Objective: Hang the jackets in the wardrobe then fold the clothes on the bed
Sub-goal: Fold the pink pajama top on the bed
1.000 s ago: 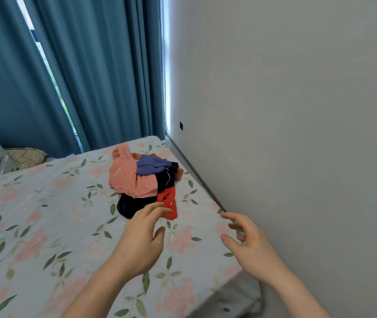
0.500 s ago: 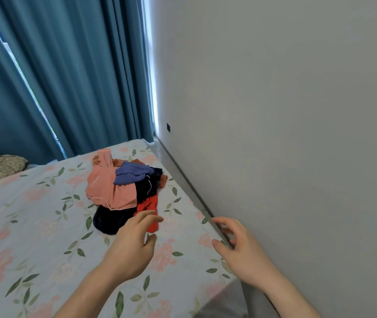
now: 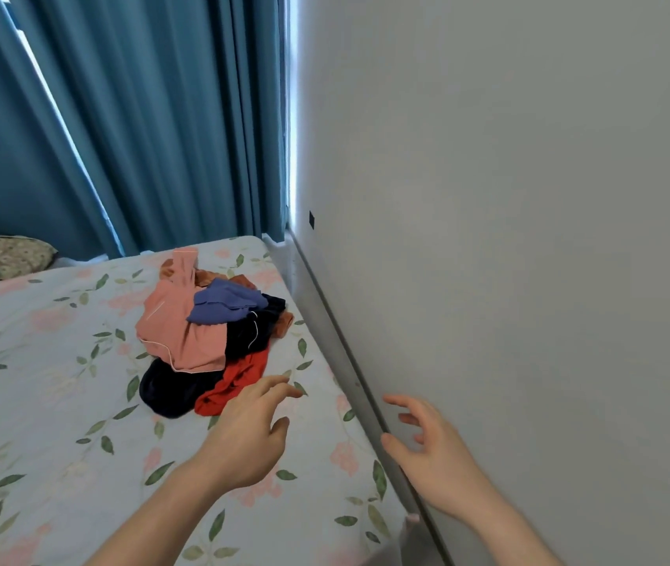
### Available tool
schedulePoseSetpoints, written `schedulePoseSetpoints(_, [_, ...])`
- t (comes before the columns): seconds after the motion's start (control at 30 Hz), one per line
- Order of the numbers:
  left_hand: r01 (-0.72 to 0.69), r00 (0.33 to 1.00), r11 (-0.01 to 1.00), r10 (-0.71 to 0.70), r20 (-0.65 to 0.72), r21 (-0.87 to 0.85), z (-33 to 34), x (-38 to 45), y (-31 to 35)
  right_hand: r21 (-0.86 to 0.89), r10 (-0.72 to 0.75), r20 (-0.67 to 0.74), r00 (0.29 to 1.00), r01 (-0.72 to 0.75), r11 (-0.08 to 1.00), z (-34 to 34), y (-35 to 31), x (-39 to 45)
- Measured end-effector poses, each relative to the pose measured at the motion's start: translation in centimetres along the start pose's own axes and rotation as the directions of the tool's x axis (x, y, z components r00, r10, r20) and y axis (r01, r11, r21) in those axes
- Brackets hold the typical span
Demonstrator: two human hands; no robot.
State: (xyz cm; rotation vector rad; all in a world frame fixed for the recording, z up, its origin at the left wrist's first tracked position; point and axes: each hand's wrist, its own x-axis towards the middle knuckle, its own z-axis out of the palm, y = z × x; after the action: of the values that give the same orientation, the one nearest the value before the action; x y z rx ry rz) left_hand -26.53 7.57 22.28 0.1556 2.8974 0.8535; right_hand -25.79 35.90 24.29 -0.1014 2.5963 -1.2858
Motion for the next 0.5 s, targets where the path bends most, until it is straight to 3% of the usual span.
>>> schedulePoseSetpoints(0.2, [0.206, 0.973, 0.978, -0.209, -0.097, -0.038, 3.9, 3.1, 2.7, -0.017, -0.081, 0.189, 0.979, 0.085, 0.996, -4.6, 4.4, 7.1])
schedulePoseSetpoints(0.5, [0.454, 0.836, 0.881, -0.472, -0.281, -0.130, 6.2, 1.9, 8.8, -0.033, -0.211, 0.441, 0.872, 0.251, 0.967, -8.0, 6.4, 15.1])
